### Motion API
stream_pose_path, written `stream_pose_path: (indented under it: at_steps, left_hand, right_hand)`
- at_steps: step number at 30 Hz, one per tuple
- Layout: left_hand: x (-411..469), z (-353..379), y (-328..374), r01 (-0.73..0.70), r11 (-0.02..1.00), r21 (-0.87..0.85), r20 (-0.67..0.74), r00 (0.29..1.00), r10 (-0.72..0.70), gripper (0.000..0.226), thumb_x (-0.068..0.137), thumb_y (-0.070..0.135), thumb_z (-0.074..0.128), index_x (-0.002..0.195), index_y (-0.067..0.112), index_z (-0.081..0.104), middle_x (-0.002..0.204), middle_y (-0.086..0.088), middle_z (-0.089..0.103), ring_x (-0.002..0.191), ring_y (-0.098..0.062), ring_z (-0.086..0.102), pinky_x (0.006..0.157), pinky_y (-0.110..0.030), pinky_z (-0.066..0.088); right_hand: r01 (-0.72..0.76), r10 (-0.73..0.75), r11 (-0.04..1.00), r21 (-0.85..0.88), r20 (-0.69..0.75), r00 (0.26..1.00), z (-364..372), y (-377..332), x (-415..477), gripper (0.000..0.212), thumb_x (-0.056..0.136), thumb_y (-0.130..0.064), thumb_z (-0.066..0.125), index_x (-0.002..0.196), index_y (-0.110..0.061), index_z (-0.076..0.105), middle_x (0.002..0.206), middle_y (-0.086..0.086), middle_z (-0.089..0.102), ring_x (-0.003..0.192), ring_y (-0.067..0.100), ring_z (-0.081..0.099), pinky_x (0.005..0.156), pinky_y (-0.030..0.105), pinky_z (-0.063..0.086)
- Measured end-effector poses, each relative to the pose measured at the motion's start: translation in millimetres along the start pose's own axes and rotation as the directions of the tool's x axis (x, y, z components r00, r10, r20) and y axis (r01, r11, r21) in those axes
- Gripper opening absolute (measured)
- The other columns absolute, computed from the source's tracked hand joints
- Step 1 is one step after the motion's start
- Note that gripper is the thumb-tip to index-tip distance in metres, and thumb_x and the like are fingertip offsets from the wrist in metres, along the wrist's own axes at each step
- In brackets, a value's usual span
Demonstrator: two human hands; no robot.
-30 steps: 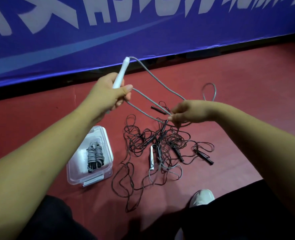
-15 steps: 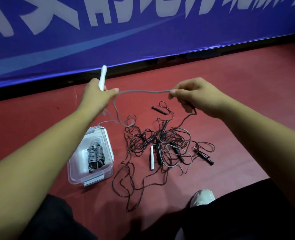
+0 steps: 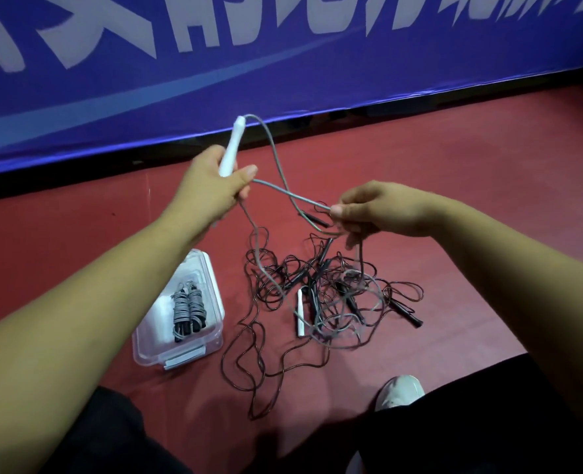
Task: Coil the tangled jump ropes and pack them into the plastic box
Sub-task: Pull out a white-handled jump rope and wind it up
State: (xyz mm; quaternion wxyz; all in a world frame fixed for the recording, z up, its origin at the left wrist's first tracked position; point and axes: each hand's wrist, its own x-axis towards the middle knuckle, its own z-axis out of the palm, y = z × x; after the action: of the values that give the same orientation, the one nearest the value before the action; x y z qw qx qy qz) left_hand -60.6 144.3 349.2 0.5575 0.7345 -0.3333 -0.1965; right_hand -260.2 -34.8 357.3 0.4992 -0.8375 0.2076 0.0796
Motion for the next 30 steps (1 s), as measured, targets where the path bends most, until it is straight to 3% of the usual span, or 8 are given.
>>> stream_pose_path:
  at_steps: [3,6,9,12,18,25,27,30]
  left_hand:
    - [6,-6,-16,-0.010,0.985,0.175,-0.086,0.996,0.025,0.030,0.094,0.020,0.064,0.078,0.022,0.039,0.063,-0.004,0.062,0.035,-0.006,0.035,0.038,-0.022,0.029]
    - [14,-15,-25,0.054,0.981,0.188,-0.098,0.995,-0.036,0.030,0.093,0.021,0.066,0.079,0.021,0.039,0.073,-0.010,0.070,0.038,-0.012,0.036,0.041,-0.024,0.028]
    - [16,-22,-34,0.189,0.960,0.208,-0.050,0.982,-0.183,0.029,0.090,0.015,0.071,0.084,0.016,0.042,0.088,-0.015,0.073,0.036,-0.013,0.037,0.032,-0.020,0.027]
    - [11,-19,-30,0.142,0.970,0.198,-0.035,0.990,-0.138,0.023,0.085,0.013,0.075,0.094,0.009,0.054,0.098,-0.012,0.074,0.043,-0.010,0.048,0.034,-0.019,0.032]
    - [-16,21,7,0.057,0.978,-0.199,0.289,0.957,0.003,0.028,0.086,0.011,0.072,0.086,0.016,0.045,0.110,-0.003,0.074,0.047,-0.016,0.056,0.033,-0.017,0.028]
    - [-25,26,11,0.057,0.987,-0.148,0.377,0.926,0.003,0.007,0.088,0.017,0.071,0.088,0.015,0.064,0.067,-0.007,0.066,0.036,-0.012,0.036,0.035,-0.015,0.026]
    - [-19,20,10,0.054,0.990,-0.128,0.287,0.958,-0.015,0.006,0.089,0.016,0.071,0.086,0.015,0.065,0.063,-0.004,0.062,0.036,-0.011,0.034,0.035,-0.015,0.024]
    - [-6,1,4,0.053,0.993,-0.101,0.080,0.996,-0.045,0.009,0.088,0.019,0.071,0.083,0.018,0.064,0.060,0.003,0.061,0.037,-0.009,0.033,0.036,-0.014,0.023]
  right_hand:
    - [-0.150,0.154,0.988,-0.044,0.095,0.983,-16,35,3,0.014,0.099,-0.017,0.056,0.093,-0.007,0.063,0.085,0.012,0.064,0.088,0.031,0.067,0.094,0.050,0.049]
    - [-0.206,0.213,0.961,-0.183,0.021,0.977,-27,55,1,0.011,0.097,-0.016,0.061,0.095,-0.012,0.070,0.084,0.013,0.071,0.088,0.031,0.068,0.088,0.047,0.052]
    - [-0.129,0.093,0.950,-0.284,-0.137,0.986,-31,47,0,0.012,0.097,-0.016,0.062,0.094,-0.015,0.073,0.079,0.011,0.073,0.077,0.023,0.069,0.077,0.035,0.052]
    - [0.004,-0.089,0.918,-0.397,-0.196,0.977,-24,22,-1,0.012,0.097,-0.020,0.062,0.095,-0.018,0.074,0.073,0.007,0.072,0.063,0.011,0.063,0.064,0.025,0.048]
    - [0.207,-0.286,0.900,-0.384,-0.162,0.944,8,-24,2,0.017,0.097,-0.021,0.062,0.083,-0.027,0.069,0.064,0.002,0.069,0.058,0.016,0.067,0.055,0.030,0.051]
    - [0.269,-0.332,0.910,-0.314,-0.166,0.928,11,-37,-5,0.016,0.097,-0.023,0.063,0.089,-0.013,0.073,0.064,0.003,0.068,0.052,0.009,0.058,0.049,0.021,0.041]
    - [0.179,-0.237,0.912,-0.369,-0.117,0.964,3,-23,-5,0.020,0.098,-0.025,0.061,0.088,-0.011,0.070,0.067,0.002,0.070,0.054,0.004,0.060,0.053,0.015,0.042]
    - [0.038,-0.071,0.947,-0.318,-0.093,0.993,-15,12,-7,0.027,0.099,-0.032,0.058,0.085,-0.011,0.067,0.070,0.010,0.073,0.063,0.018,0.067,0.067,0.029,0.050]
